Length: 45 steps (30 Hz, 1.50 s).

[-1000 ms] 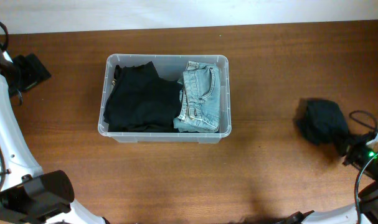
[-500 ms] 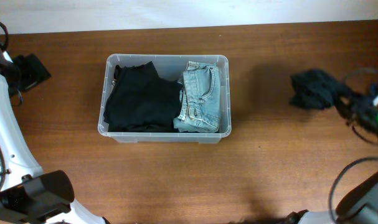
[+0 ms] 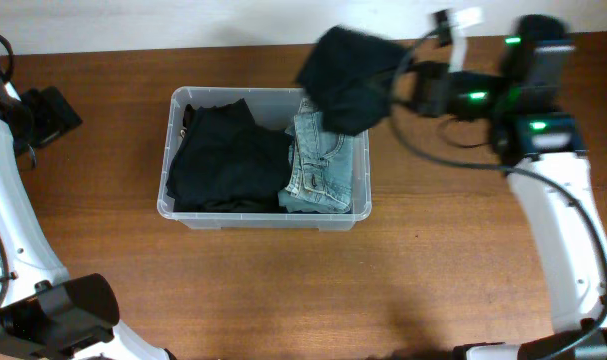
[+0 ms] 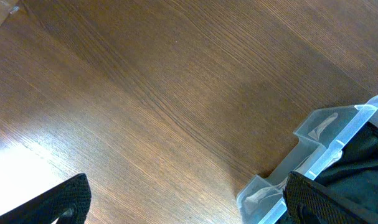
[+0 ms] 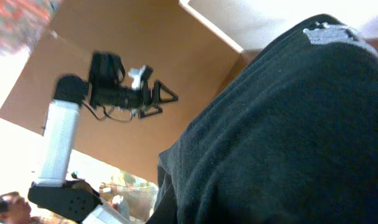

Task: Pack container
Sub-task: 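Lift the dark garment and carry it left over the box, then lower the dark garment onto the top of the box contents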

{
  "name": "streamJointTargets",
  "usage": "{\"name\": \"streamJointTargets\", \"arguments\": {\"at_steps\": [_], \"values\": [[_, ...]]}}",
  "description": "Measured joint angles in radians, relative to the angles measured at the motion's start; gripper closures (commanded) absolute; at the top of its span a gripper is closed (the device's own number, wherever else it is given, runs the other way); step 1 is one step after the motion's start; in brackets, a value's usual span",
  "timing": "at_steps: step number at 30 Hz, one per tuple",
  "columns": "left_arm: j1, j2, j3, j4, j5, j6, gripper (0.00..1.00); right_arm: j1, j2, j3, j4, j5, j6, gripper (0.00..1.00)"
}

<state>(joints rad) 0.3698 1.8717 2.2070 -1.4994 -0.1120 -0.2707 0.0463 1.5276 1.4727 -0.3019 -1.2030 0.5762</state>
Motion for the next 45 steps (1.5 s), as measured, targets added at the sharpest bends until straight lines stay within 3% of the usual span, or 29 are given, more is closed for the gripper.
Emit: {"name": "streamJointTargets", "arguments": {"at_steps": [8, 20, 24, 27, 28, 31, 34, 45], "values": [[0.000, 0.000, 0.000, 0.000, 0.001, 0.000, 0.00, 0.223, 0.058, 0.001, 0.037, 0.192, 0.008, 0.96], [0.000, 0.000, 0.000, 0.000, 0.000, 0.000, 0.00, 0.380, 0.333, 0.001, 0.389, 0.238, 0.085, 0.95], [0.000, 0.000, 0.000, 0.000, 0.000, 0.000, 0.01, 0.377, 0.417, 0.001, 0.431, 0.233, 0.108, 0.87], [0.000, 0.000, 0.000, -0.001, 0.000, 0.000, 0.01, 0.366, 0.472, 0.001, 0.444, 0.233, 0.115, 0.73], [0.000, 0.000, 0.000, 0.000, 0.000, 0.000, 0.01, 0.359, 0.488, 0.001, 0.445, 0.233, 0.120, 0.65], [0.000, 0.000, 0.000, 0.000, 0.000, 0.000, 0.01, 0.331, 0.523, 0.001, 0.445, 0.225, 0.125, 0.15], [0.000, 0.000, 0.000, 0.000, 0.000, 0.000, 0.00, 0.304, 0.536, 0.001, 0.440, 0.210, 0.128, 0.02], [0.000, 0.000, 0.000, 0.000, 0.000, 0.000, 0.01, 0.280, 0.538, 0.008, 0.418, 0.182, 0.127, 0.02]]}}
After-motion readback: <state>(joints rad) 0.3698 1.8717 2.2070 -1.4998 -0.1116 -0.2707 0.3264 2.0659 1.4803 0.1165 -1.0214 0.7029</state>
